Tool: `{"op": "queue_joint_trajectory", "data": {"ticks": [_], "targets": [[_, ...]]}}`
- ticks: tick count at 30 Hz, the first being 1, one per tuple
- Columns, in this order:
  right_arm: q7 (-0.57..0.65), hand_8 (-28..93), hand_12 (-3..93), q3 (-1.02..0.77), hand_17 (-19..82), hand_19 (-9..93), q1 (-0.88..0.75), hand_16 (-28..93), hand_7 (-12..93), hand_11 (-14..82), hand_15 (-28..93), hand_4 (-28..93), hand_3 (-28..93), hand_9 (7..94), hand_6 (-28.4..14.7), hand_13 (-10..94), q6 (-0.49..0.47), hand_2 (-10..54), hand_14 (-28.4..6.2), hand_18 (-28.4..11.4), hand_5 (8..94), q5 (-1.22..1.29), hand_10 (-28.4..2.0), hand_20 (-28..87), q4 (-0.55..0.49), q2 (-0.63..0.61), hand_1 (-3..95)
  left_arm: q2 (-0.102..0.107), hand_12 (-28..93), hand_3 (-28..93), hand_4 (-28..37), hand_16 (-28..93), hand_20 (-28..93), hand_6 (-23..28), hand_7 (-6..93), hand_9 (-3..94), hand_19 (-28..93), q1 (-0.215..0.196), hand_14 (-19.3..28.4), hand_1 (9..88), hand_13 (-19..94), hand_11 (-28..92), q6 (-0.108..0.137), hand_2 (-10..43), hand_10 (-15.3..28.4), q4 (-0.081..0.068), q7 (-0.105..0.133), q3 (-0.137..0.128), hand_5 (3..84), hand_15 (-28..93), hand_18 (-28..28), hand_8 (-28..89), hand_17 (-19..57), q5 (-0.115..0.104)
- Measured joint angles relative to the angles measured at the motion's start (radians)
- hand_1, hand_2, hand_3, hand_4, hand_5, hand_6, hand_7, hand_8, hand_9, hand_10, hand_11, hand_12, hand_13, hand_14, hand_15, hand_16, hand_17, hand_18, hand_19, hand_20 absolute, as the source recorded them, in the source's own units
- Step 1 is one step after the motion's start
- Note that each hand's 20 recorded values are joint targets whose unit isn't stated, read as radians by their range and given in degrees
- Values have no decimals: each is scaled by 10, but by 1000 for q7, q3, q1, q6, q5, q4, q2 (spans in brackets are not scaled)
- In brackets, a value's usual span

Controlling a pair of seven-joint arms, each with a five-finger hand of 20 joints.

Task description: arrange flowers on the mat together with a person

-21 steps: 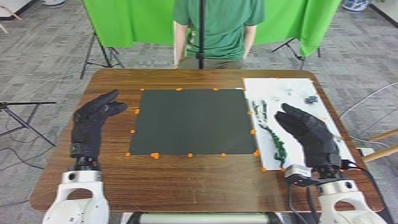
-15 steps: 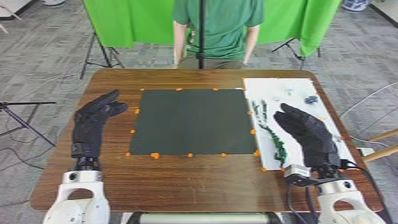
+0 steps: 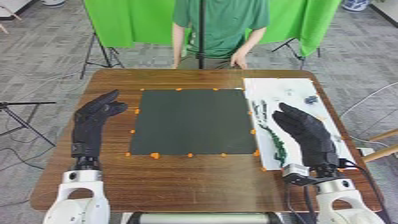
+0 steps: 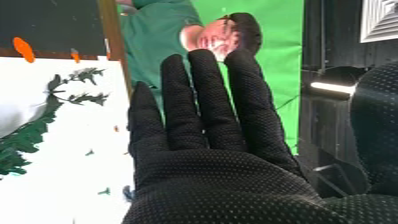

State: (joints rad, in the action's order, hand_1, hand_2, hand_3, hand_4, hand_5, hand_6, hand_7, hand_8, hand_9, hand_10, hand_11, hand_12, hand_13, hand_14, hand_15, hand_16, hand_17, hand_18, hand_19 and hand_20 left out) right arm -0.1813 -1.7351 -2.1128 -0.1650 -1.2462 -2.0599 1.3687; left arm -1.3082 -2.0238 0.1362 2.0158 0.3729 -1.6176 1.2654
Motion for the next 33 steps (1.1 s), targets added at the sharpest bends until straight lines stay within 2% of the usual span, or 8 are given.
{"op": "queue_joint_trajectory", "data": {"ticks": [14, 25, 33], "targets": [[1, -94, 111, 2, 197, 14, 8, 68, 113, 60, 137, -186, 705, 500, -25, 384, -1, 42, -129, -146, 479, 0, -154, 225, 5, -2, 152, -1, 154, 680, -184, -11, 231, 29, 143, 576, 153, 3, 190, 283, 493, 222, 4, -8, 155, -2, 3, -2, 526, 249, 140, -62, 149, -4], [1, -95, 111, -9, 197, 14, 3, 68, 113, 60, 137, -186, 707, 499, -26, 383, 1, 39, -130, -146, 478, -1, -155, 225, 0, -2, 151, -3, 154, 680, -183, -12, 232, 28, 144, 576, 154, -13, 189, 283, 492, 222, 18, -8, 154, 20, 9, -10, 528, 249, 140, -63, 150, -7], [4, -94, 111, -9, 197, 14, 1, 68, 112, 60, 137, -187, 708, 500, -26, 383, 2, 39, -129, -146, 478, -1, -156, 225, -1, -2, 152, -8, 154, 680, -183, -12, 232, 28, 143, 577, 154, -17, 189, 284, 493, 224, 22, -8, 154, 22, 8, -12, 528, 248, 141, -62, 150, -7]]}}
